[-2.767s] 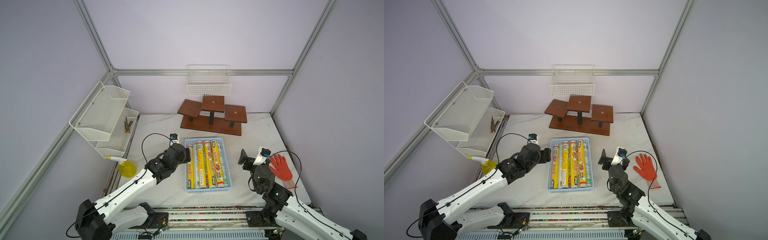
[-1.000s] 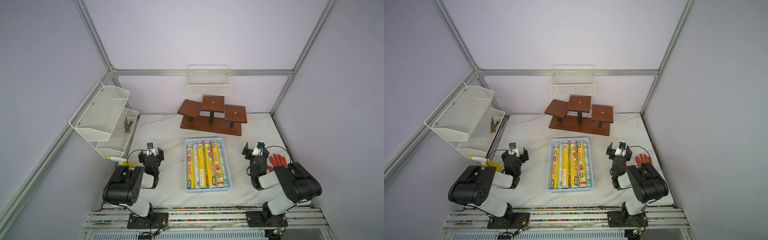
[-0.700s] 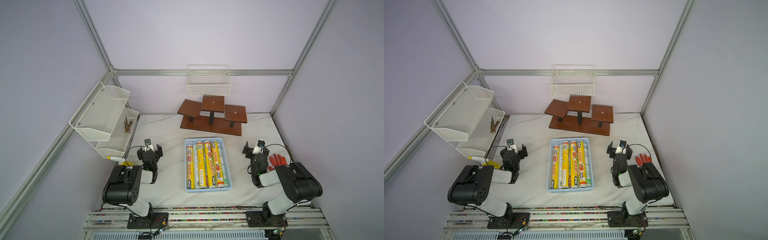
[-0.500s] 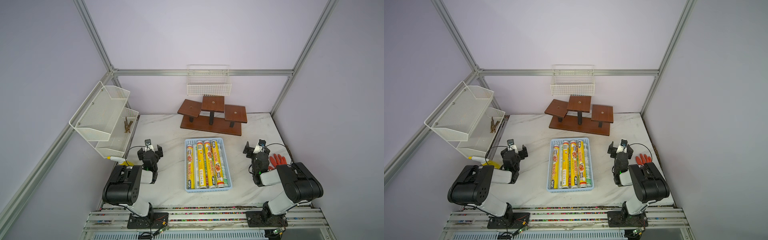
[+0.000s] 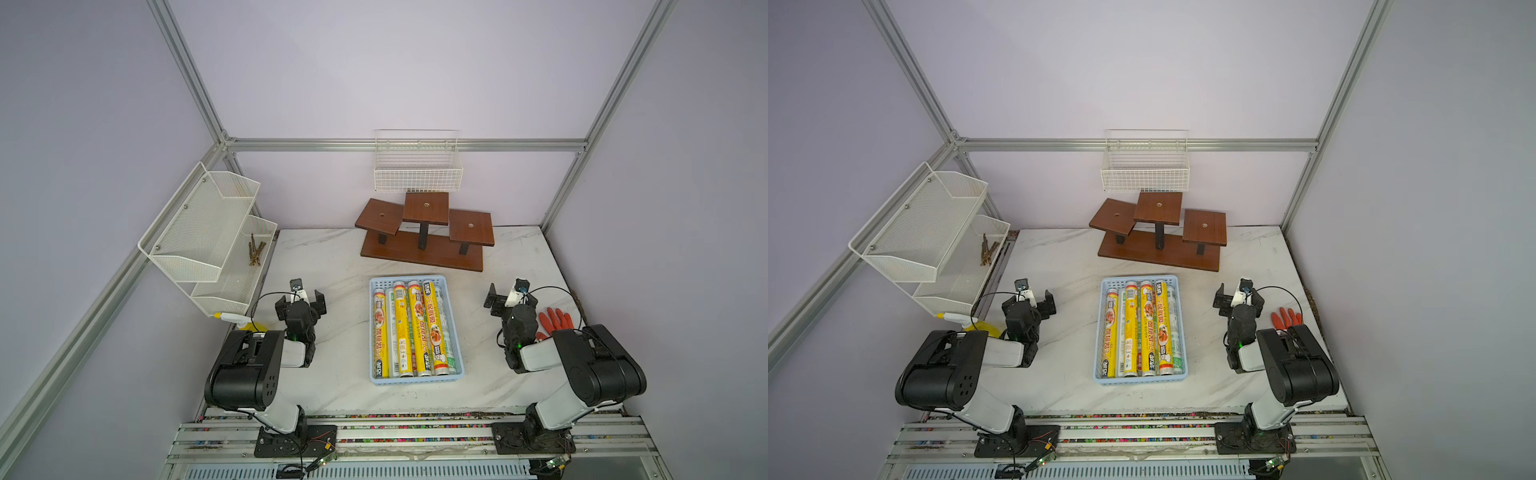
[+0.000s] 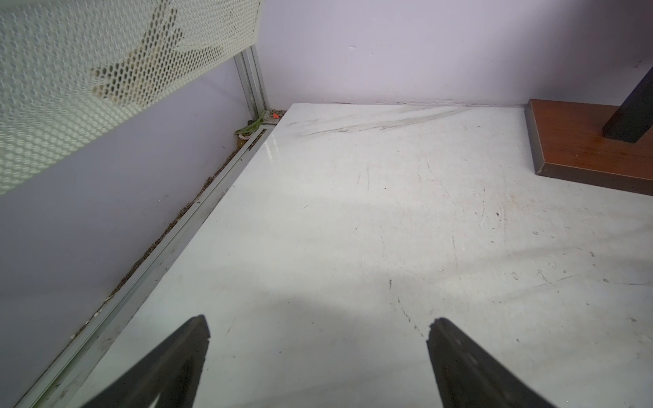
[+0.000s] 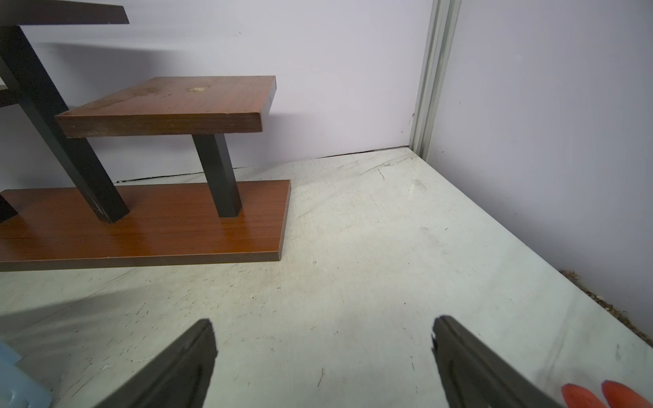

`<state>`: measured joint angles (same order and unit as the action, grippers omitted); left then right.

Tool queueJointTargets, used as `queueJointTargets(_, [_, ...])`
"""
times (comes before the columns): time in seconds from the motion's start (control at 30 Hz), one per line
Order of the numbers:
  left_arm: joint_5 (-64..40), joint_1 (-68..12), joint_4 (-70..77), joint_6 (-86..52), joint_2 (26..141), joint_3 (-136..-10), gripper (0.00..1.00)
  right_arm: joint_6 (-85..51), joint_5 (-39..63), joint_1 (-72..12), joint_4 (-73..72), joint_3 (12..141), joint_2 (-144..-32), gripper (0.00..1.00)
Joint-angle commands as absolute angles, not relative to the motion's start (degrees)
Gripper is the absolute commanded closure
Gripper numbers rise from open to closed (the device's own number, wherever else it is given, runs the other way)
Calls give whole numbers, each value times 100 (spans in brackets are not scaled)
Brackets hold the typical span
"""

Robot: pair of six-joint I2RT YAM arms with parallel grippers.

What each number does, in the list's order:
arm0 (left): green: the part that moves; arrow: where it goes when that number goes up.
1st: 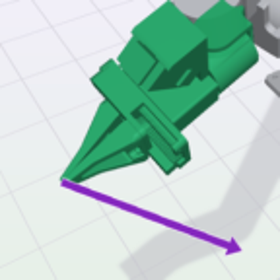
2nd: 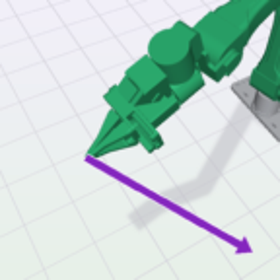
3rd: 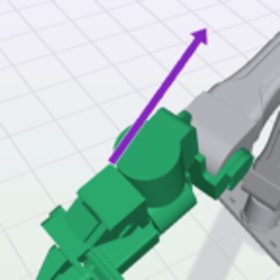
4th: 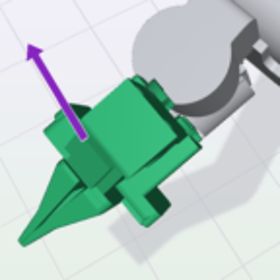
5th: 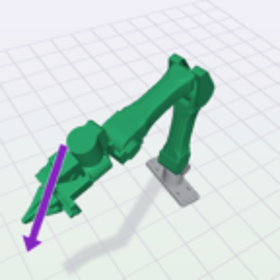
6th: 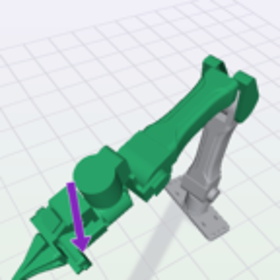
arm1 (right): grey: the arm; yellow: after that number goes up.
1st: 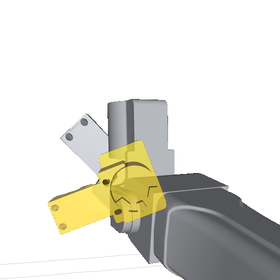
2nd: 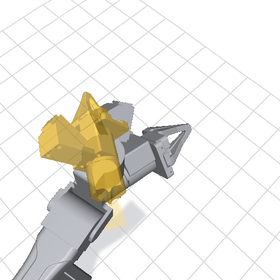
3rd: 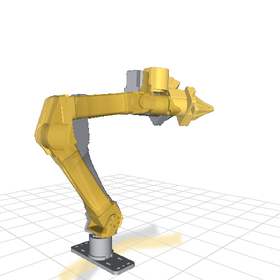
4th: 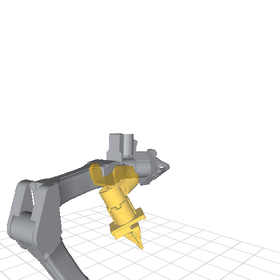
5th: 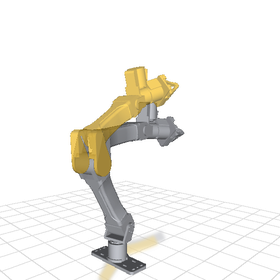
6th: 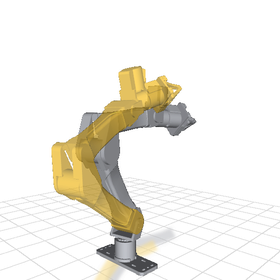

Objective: Put the plastic wrap into the basket
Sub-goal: Reset both arms

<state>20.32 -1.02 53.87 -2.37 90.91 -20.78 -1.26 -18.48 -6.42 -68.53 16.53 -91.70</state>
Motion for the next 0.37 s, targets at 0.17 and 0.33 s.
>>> queueJointTargets(0.17, [1963,-76,5653,-291,9038,-2079,0,-193,-1828,-619,-6785,1671,-9061,0])
queueJointTargets(0.33, [1977,-77,5577,-290,8992,-2087,0,-191,-1828,-616,-6785,1671,-9062,0])
